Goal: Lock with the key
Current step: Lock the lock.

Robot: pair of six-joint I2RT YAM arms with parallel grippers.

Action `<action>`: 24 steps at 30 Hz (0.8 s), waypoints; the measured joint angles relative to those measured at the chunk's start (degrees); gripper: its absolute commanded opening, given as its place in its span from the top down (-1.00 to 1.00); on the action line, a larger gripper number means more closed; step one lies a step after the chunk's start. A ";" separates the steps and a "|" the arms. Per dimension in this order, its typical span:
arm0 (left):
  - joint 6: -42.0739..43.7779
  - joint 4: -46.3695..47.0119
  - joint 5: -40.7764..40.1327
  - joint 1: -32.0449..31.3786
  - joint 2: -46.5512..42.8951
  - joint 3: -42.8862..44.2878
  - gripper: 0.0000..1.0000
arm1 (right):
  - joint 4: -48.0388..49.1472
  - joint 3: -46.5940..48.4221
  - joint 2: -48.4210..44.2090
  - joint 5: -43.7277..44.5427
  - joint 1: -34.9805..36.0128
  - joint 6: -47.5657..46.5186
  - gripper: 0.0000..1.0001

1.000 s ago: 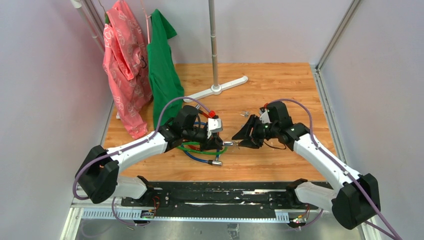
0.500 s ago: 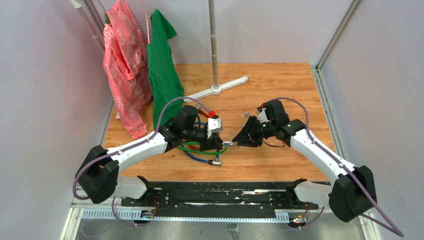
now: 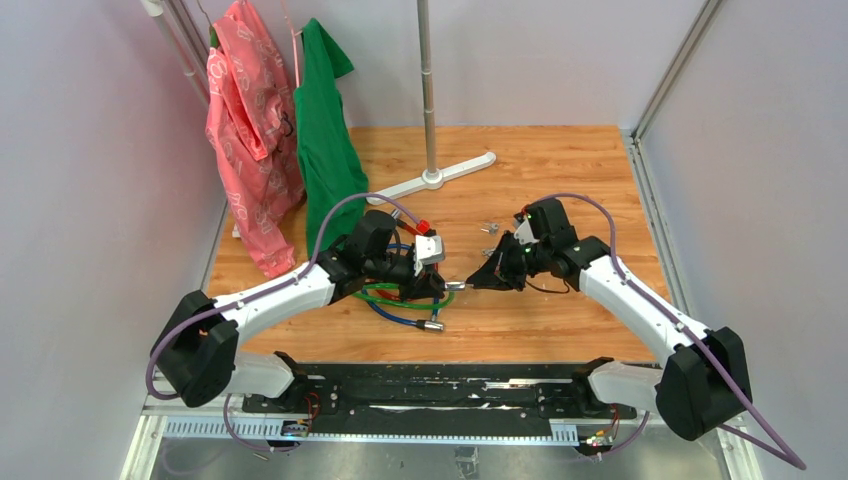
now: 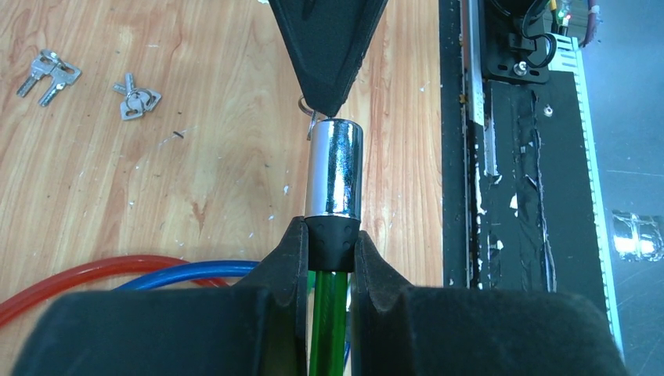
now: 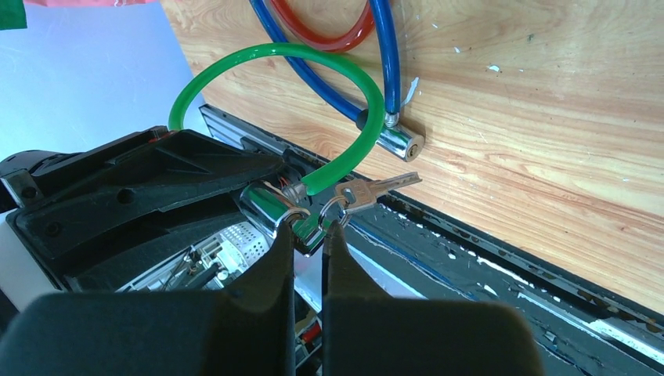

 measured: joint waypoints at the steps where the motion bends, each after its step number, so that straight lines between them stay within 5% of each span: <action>1: 0.00 0.02 -0.04 0.00 0.02 0.00 1.00 | 0.00 0.00 0.00 0.13 0.00 -0.02 1.00; 10: -0.87 0.81 -1.55 0.02 0.31 0.00 1.00 | 5.51 -2.12 -2.43 3.72 1.27 -3.63 1.00; 21: -1.09 -0.15 -1.68 0.33 0.50 -0.04 1.00 | 11.63 -5.33 -6.67 10.49 6.73 -20.24 0.99; 24: -1.09 -0.07 -1.46 0.22 0.50 -0.04 1.00 | 11.67 -5.70 -8.20 11.98 7.69 -24.76 0.45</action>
